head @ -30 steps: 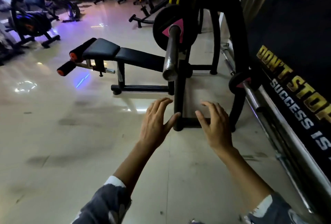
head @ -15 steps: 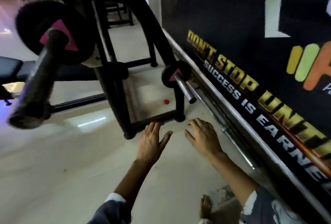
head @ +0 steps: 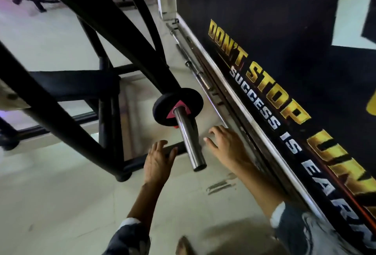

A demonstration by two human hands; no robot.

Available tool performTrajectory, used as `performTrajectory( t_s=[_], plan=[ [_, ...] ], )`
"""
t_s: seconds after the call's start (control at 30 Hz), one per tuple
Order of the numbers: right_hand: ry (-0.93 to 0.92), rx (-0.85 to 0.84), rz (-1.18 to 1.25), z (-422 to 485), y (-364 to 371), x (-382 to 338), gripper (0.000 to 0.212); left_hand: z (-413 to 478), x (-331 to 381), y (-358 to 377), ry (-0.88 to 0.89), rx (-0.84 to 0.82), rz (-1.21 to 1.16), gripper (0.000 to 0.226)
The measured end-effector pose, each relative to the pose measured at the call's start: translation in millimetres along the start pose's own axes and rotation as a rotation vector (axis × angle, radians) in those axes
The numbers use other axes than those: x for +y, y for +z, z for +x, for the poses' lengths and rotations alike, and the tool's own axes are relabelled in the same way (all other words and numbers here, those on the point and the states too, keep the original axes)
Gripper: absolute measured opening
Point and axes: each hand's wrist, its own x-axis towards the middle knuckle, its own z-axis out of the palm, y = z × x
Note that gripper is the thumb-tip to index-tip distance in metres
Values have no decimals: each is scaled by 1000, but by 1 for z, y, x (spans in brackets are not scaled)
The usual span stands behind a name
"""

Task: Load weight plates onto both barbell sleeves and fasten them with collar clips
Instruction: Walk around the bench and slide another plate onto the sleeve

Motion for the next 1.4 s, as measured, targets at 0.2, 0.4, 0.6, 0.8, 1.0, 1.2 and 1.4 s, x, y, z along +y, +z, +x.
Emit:
performTrajectory(
  t_s=[0.2, 0.4, 0.6, 0.8, 1.0, 1.2, 1.4],
  plan=[
    [364, -32, 843, 124, 77, 52, 65, 120, -35, 61, -158, 182, -131, 71],
    [246, 19, 982, 213, 137, 71, 59, 198, -76, 76, -25, 187, -446, 53],
    [208, 92, 1009, 238, 156, 86, 36, 240, -84, 71, 104, 107, -436, 34],
    [124, 135, 972, 206, 151, 82, 42, 211, -91, 83, 175, 226, -414, 41],
    [121, 83, 991, 131, 129, 79, 54, 131, -76, 83, 126, 264, -394, 47],
    [197, 57, 949, -16, 100, 80, 39, -6, -57, 85, 26, 204, -355, 61],
    [243, 34, 961, -150, 61, 62, 30, -142, -33, 58, 16, 69, -470, 49]
  ],
)
